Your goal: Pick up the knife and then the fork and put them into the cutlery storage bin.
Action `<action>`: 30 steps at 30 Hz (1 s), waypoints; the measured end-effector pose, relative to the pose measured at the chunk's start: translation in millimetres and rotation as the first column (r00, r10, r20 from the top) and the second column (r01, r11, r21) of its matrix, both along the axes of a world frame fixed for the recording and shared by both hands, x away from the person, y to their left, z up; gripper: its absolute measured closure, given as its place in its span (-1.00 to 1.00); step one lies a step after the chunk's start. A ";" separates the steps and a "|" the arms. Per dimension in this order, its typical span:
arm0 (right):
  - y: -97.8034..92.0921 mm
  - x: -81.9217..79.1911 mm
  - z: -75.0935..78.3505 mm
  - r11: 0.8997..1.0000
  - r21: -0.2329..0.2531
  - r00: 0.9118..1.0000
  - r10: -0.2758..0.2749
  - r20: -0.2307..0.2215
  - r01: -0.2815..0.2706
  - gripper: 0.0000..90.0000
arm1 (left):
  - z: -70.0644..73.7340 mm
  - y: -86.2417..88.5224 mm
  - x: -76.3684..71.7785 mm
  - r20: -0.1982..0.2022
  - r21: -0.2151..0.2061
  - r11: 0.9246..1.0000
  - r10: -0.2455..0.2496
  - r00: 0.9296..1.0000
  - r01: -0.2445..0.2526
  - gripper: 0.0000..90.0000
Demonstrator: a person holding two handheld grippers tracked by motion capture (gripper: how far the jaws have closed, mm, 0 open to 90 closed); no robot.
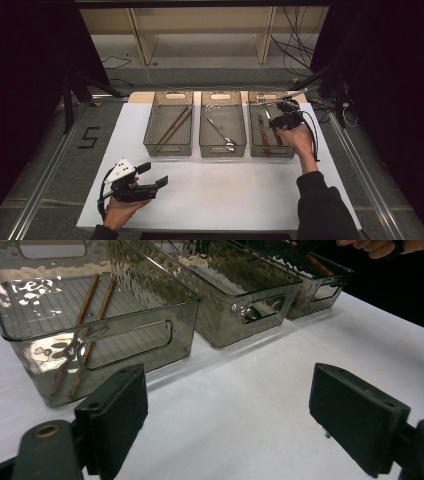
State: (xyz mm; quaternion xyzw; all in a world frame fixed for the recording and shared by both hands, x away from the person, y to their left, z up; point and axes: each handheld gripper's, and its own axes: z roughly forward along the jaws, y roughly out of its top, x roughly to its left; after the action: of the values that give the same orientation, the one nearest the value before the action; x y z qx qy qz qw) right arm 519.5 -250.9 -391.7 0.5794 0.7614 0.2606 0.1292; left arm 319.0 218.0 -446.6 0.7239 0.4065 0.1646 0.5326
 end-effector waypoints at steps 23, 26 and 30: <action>4.3 -3.8 2.0 0.998 0.053 0.999 0.042 0.008 -0.042 0.10 | 0.3 0.0 -0.2 0.000 0.001 1.000 0.001 1.000 -0.001 -0.66; 6.4 -10.0 6.7 0.995 0.074 0.997 0.062 0.046 -0.065 0.03 | 0.4 0.2 -0.2 -0.001 0.000 1.000 0.001 1.000 -0.001 -0.66; 10.9 -22.8 11.8 0.988 0.106 0.990 0.099 0.105 -0.110 -0.04 | 0.4 -0.1 -0.3 -0.002 0.007 1.000 -0.003 1.000 0.003 -0.66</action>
State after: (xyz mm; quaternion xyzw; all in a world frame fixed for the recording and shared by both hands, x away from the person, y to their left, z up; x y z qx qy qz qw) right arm 496.6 -240.0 -379.9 0.5312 0.7676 0.3378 0.1204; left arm 318.7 217.8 -446.1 0.7266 0.4055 0.1644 0.5297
